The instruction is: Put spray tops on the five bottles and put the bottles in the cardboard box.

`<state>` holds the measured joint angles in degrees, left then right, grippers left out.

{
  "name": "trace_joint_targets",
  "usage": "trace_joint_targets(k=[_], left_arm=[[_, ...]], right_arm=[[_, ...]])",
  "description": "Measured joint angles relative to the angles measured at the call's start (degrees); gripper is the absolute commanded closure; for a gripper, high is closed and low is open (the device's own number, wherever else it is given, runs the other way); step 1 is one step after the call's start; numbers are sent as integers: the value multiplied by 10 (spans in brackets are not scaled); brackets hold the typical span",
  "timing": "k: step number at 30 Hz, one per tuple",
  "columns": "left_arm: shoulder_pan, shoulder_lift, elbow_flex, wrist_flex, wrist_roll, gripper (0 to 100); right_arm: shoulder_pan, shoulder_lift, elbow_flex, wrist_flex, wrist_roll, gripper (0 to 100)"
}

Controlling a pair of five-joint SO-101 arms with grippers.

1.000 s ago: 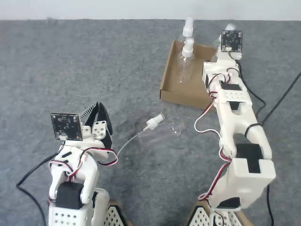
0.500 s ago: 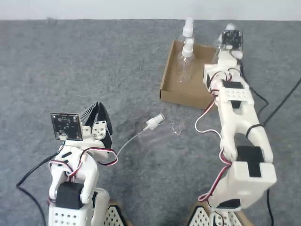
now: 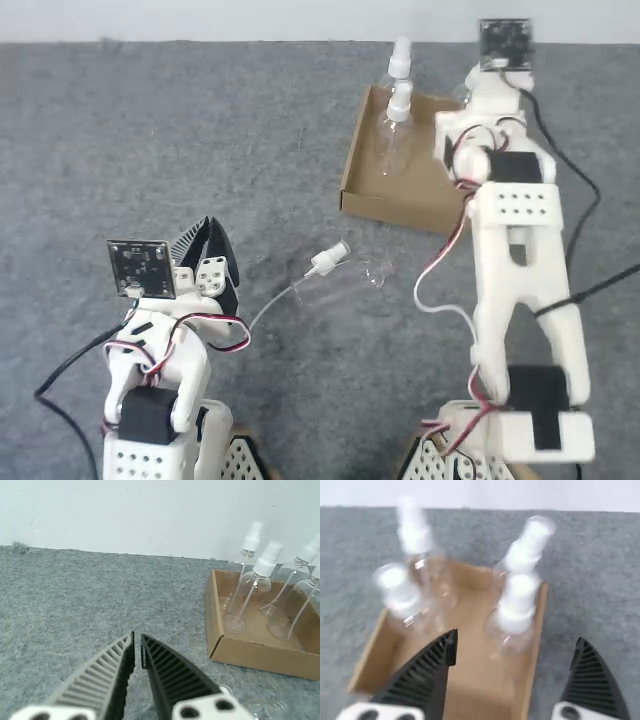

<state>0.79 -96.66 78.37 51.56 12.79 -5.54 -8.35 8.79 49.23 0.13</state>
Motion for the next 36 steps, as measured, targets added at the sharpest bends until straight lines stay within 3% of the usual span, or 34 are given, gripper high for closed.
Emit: trace_joint_targets(k=[6, 9, 14, 23, 36], left_arm=[[-5, 0, 0, 0, 0, 989], [-7, 0, 0, 0, 0, 989], [-4, 0, 0, 0, 0, 989], [-4, 0, 0, 0, 0, 989], [-4, 0, 0, 0, 0, 989]], right_arm=[[-123, -45, 0, 186, -1, 713], [-196, -45, 28, 216, -40, 713], [-272, -45, 122, 160, -129, 714], [-318, -45, 212, 21, -385, 711], [-328, -46, 251, -11, -466, 713]])
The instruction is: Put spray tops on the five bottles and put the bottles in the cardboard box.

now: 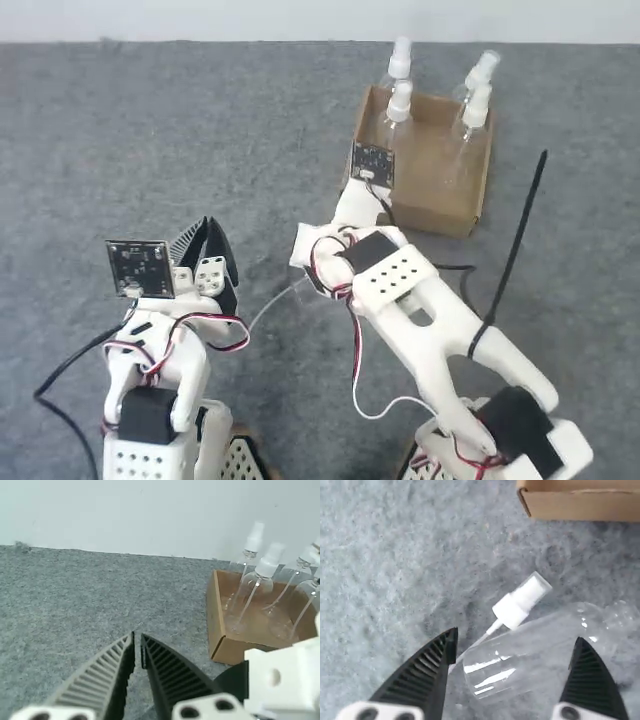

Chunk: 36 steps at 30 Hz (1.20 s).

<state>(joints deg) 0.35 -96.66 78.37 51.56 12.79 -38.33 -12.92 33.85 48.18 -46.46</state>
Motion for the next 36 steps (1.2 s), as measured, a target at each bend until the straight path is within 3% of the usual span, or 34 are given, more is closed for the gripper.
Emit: trace_joint_targets(k=[10, 28, 36], left_arm=[[0, 0, 0, 0, 0, 989], [0, 0, 0, 0, 0, 989], [0, 0, 0, 0, 0, 989]], right_arm=[[9, 0, 0, 84, 0, 712], [7, 85, 2, 15, -90, 713], [25, 85, 1, 91, -64, 714]])
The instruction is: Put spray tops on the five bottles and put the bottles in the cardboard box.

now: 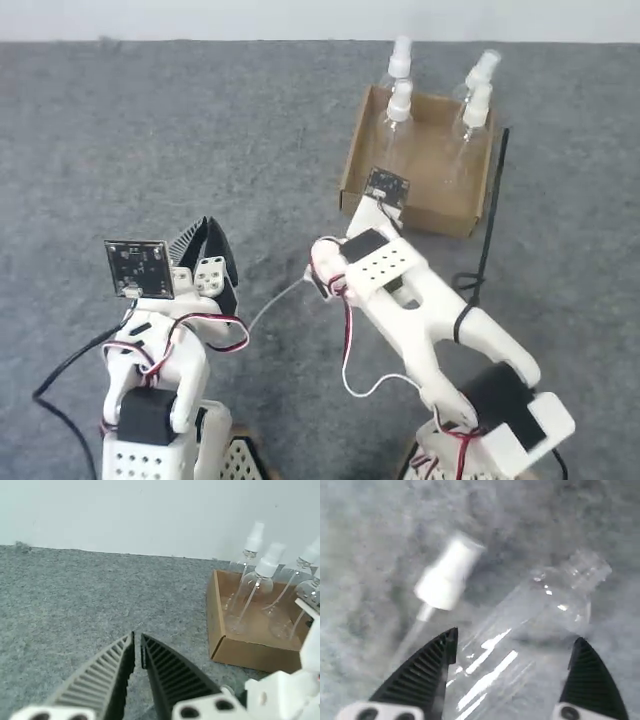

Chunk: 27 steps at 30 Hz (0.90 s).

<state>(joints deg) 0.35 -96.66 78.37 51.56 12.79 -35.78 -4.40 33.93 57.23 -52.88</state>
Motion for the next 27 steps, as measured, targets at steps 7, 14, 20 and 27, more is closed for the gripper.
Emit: trace_joint_targets(k=[7, 14, 20, 27], left_arm=[[0, 0, 0, 0, 0, 989], [0, 0, 0, 0, 0, 989], [0, 0, 0, 0, 0, 989], [0, 0, 0, 0, 0, 989]], right_arm=[[51, 0, 0, 121, 113, 714], [142, 0, 0, 213, 251, 733], [216, 0, 0, 218, 331, 910], [228, -2, -1, 170, 535, 895]])
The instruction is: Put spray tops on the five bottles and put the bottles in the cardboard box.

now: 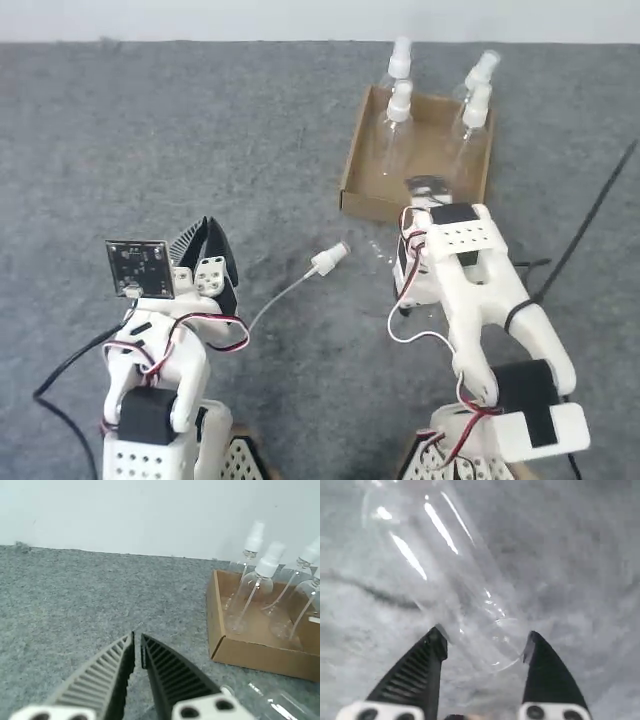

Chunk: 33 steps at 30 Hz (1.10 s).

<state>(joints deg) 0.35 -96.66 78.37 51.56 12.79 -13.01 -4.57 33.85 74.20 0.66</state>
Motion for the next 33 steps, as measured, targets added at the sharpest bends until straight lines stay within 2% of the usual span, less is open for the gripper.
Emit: trace_joint_targets(k=[4, 10, 19, 23, 27, 30, 33], left_arm=[[0, 0, 0, 0, 0, 989], [0, 0, 0, 0, 0, 989], [0, 0, 0, 0, 0, 989], [0, 0, 0, 0, 0, 989], [0, 0, 0, 0, 0, 988], [-2, 0, 0, 0, 0, 988], [-4, 0, 0, 0, 0, 988]], right_arm=[[0, 0, 0, -1, 104, 859], [-5, 0, -1, 19, 171, 788], [-17, 1, -69, 84, 215, 763], [-31, -1, -96, 75, 224, 760], [-84, -2, -93, 22, 237, 760], [-127, 13, -59, -33, 242, 778], [-135, 36, -32, -71, 242, 899]])
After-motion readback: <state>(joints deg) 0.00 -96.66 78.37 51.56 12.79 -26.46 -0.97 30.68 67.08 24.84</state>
